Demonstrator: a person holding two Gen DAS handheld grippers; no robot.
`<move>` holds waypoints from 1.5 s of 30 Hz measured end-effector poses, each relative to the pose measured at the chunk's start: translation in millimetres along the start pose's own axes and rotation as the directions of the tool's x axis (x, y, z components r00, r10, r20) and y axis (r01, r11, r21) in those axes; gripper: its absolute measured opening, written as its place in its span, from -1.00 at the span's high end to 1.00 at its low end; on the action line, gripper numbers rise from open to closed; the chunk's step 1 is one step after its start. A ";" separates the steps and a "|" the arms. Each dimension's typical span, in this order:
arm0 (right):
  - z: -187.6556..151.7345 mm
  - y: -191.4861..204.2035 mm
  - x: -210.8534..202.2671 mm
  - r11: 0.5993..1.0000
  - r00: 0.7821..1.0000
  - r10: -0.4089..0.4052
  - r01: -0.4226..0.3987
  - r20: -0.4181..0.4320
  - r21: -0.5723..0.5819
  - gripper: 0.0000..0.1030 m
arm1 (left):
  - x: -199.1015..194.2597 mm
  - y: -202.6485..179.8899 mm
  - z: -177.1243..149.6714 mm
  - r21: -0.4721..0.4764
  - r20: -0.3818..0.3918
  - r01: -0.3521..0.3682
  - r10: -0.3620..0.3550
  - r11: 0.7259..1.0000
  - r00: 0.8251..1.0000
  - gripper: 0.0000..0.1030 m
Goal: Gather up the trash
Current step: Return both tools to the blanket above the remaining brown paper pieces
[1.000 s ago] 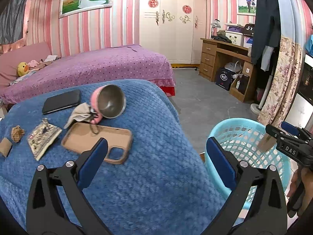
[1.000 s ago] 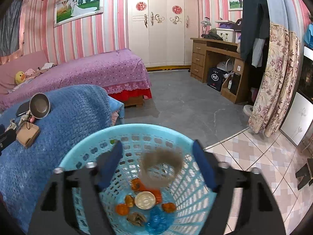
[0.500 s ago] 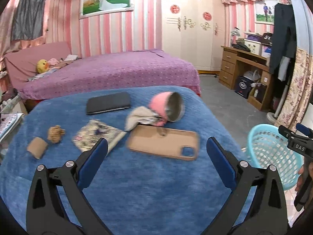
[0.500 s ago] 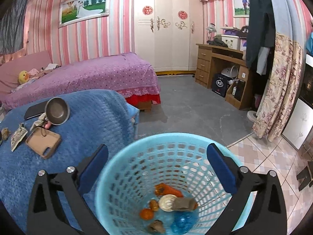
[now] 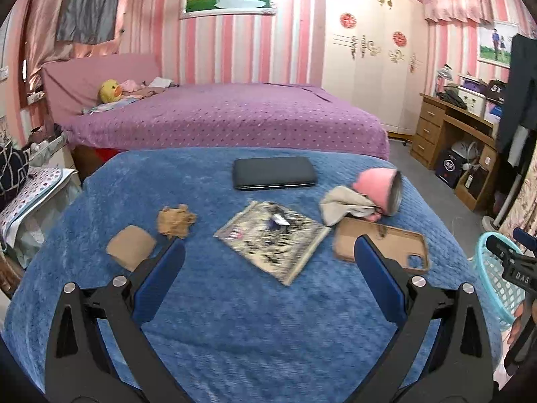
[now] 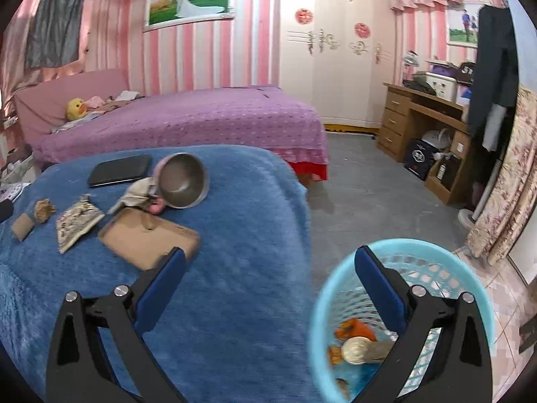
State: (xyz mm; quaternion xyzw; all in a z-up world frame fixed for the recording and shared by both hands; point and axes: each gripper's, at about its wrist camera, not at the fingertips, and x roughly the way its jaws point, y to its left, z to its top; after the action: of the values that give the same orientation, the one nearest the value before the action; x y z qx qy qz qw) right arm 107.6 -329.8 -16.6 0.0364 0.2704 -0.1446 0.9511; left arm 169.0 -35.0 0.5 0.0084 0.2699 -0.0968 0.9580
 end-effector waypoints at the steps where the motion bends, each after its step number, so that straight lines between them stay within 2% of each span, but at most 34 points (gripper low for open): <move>1: 1.2 7.2 0.4 1.000 1.000 0.008 -0.008 0.001 -0.005 -0.91 | 1.7 8.1 0.9 -0.002 -0.004 -0.008 0.008 1.000 1.000 -0.89; 9: 15.8 80.5 3.2 0.993 0.995 0.101 -0.100 0.013 -0.057 -0.91 | 6.9 51.3 -0.7 -0.039 -0.024 -0.054 0.053 0.998 0.998 -0.89; 12: 26.3 103.6 0.0 0.988 0.991 0.132 -0.130 0.026 -0.080 -0.91 | 9.8 68.2 -1.7 -0.043 -0.030 -0.091 0.090 0.995 0.995 -0.89; 22: 42.8 154.1 16.1 0.977 0.985 0.173 -0.171 0.005 -0.130 -0.91 | 23.0 117.5 -6.3 -0.102 -0.065 -0.136 0.130 0.985 0.989 -0.89; 27: 29.8 160.8 32.8 0.975 0.985 0.171 -0.174 -0.035 -0.138 -0.91 | 33.2 136.0 -14.1 -0.109 -0.098 -0.175 0.164 0.979 0.982 -0.89; 33: 23.8 149.9 42.8 0.980 0.986 0.157 -0.162 -0.050 -0.116 -0.91 | 46.6 150.4 -27.1 -0.085 -0.153 -0.219 0.204 0.972 0.967 -0.89; 37: 20.7 136.5 45.9 0.986 0.988 0.144 -0.148 -0.055 -0.082 -0.91 | 56.3 166.4 -35.3 -0.082 -0.200 -0.260 0.239 0.962 0.950 -0.89; 45: 21.0 120.3 50.0 0.992 0.991 0.117 -0.120 -0.057 -0.044 -0.91 | 73.8 183.8 -39.9 -0.138 -0.254 -0.224 0.184 0.965 0.949 -0.89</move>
State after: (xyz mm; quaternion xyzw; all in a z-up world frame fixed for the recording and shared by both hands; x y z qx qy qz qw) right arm 194.2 -230.7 -26.1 0.0339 0.2969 -0.0805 0.9509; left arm 245.0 134.7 -78.5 -0.0313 0.3881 0.0276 0.9207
